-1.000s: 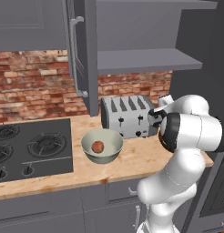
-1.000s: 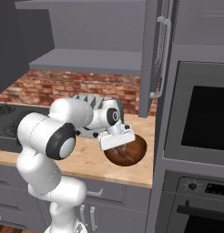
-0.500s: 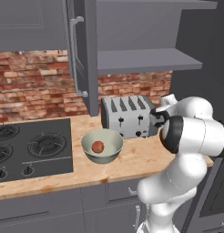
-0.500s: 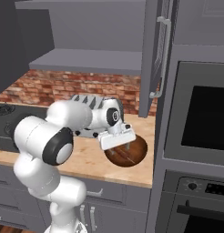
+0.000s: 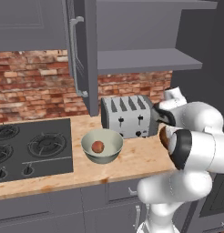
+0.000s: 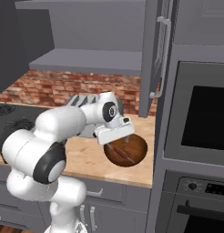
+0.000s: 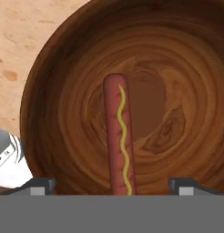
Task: Pick both bowls and place them on the counter. Then place the hot dog in one bowl and place the onion in the other bowl.
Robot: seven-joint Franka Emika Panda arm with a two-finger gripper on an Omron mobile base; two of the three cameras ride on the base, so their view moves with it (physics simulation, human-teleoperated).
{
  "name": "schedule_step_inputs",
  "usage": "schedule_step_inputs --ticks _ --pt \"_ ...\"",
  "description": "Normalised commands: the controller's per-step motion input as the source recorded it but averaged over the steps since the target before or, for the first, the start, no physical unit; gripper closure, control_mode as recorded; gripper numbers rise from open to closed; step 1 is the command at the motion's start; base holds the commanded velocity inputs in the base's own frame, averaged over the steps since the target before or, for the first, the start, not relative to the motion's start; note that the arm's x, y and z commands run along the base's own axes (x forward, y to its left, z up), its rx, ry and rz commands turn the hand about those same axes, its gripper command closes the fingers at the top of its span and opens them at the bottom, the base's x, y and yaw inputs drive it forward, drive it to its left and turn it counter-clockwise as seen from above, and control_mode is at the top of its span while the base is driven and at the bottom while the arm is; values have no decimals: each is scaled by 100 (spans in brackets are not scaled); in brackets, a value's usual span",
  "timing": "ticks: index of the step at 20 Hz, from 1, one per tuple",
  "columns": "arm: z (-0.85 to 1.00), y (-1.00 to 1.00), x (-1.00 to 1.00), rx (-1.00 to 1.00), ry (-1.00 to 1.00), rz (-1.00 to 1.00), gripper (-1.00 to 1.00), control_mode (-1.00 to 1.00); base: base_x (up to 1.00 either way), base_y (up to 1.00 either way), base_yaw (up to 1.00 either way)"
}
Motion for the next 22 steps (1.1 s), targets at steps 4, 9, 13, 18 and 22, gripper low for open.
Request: schedule_step_inputs --ticks 4,9,13,18,22 --pt "29 15 -36 0 -13 0 -100 -100 0 0 0" --pt "24 27 -35 0 -20 -3 -100 -100 0 0 0" --pt "32 35 -33 0 -19 -2 -100 -100 0 0 0" --pt "38 29 -49 0 -11 -1 -100 -100 0 0 0" --pt "33 25 -56 5 -9 -6 -100 -100 0 0 0"
